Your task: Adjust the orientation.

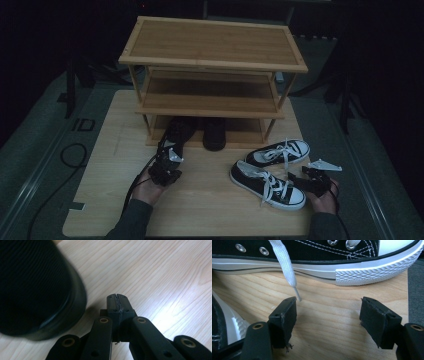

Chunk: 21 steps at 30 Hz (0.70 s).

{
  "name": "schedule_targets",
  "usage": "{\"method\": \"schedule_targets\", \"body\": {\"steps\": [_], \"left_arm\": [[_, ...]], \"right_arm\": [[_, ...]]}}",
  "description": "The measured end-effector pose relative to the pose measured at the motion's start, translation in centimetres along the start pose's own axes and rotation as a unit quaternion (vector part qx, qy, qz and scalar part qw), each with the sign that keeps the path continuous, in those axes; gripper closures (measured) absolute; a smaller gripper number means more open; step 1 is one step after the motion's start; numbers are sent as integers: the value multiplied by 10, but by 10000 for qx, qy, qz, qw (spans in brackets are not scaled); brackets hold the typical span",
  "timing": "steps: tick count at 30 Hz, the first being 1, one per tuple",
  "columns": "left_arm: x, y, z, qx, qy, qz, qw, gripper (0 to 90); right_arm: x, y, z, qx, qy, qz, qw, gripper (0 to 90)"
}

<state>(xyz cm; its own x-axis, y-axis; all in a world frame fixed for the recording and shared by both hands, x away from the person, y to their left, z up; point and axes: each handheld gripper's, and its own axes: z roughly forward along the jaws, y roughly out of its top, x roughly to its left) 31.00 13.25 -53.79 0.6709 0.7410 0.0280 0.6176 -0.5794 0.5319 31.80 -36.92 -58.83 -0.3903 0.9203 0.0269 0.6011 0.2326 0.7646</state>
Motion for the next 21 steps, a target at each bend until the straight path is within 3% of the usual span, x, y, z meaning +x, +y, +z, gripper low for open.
{"method": "schedule_targets", "body": {"steps": [12, 17, 21], "left_arm": [[15, -25, -5, 71, 80, -307, 9995, 900], [25, -32, -5, 162, 257, -478, 9984, 900], [34, -36, -4, 103, 300, -682, 9972, 900]], "right_arm": [[0, 0, 0, -1, -3, 9, 10000, 297], [0, 0, 0, 0, -4, 10, 10000, 296], [0, 0, 0, 0, -4, 11, 10000, 297]]}}
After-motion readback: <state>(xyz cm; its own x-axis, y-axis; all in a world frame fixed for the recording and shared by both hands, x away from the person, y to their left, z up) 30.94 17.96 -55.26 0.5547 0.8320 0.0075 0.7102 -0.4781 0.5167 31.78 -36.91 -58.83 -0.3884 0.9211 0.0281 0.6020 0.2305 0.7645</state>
